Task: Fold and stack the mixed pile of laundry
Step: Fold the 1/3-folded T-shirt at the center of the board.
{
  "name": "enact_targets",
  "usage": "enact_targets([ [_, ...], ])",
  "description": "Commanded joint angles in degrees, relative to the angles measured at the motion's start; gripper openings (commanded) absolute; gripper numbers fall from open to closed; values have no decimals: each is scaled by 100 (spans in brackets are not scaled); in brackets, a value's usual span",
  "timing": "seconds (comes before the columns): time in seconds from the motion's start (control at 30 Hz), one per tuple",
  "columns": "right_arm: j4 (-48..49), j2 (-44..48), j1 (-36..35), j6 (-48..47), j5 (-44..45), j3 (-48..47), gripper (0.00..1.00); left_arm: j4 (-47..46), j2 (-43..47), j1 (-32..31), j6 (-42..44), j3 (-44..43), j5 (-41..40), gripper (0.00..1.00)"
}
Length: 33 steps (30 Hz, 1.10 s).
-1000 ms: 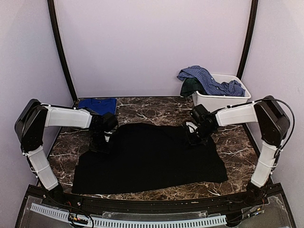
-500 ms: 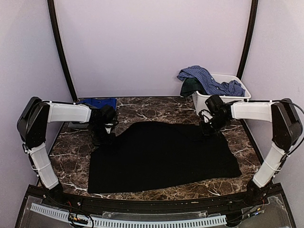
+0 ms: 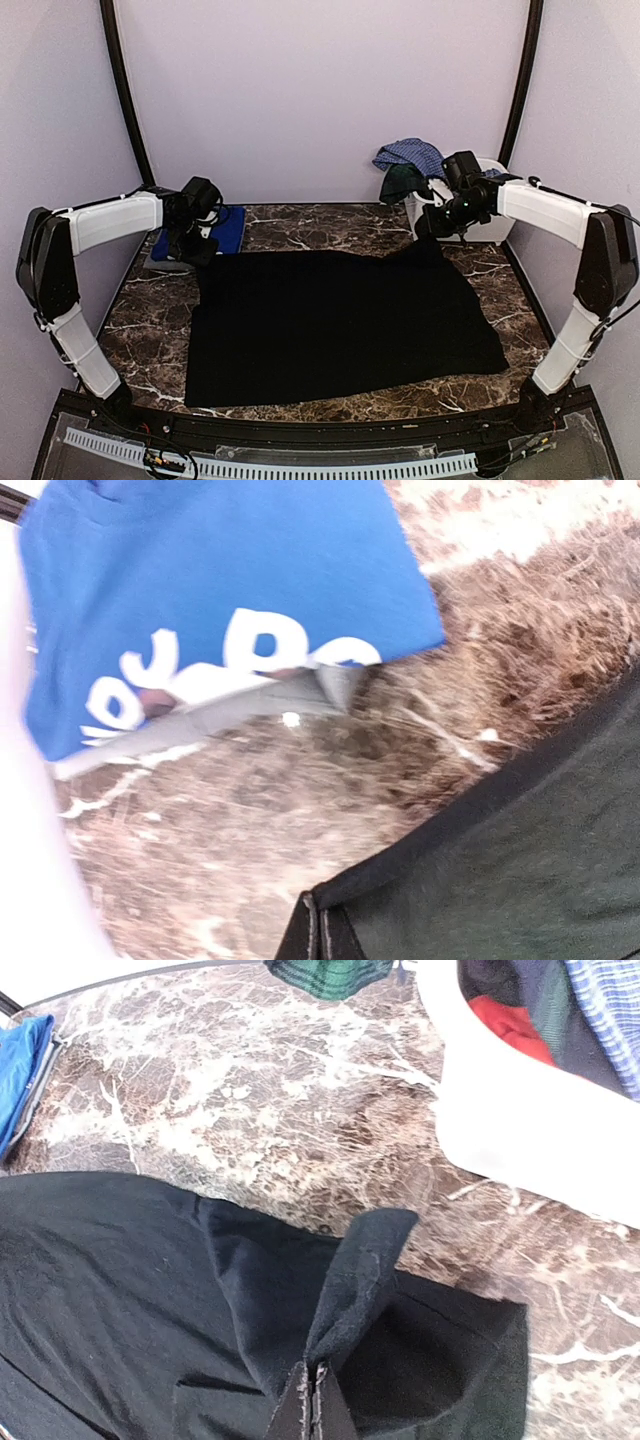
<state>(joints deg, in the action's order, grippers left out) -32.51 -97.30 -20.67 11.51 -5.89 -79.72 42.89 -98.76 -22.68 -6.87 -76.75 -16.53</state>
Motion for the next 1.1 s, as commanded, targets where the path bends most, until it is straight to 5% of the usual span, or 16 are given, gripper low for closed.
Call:
enact_targets([
  [0.0, -181, 614, 23, -223, 303, -31, 0, -122, 793, 183, 737, 229, -485, 0],
  [0.2, -273, 1311, 24, -30, 265, 373, 0, -236, 1370, 246, 1085, 642, -678, 0],
  [0.53, -323, 2024, 26, 159, 309, 1586, 0, -474, 2162, -42, 1152, 1703, 565, 0],
  [1.07, -757, 2590, 81, 344, 616, 1322, 0, 720, 1694, -1287, 1398, 1321, -580, 0],
])
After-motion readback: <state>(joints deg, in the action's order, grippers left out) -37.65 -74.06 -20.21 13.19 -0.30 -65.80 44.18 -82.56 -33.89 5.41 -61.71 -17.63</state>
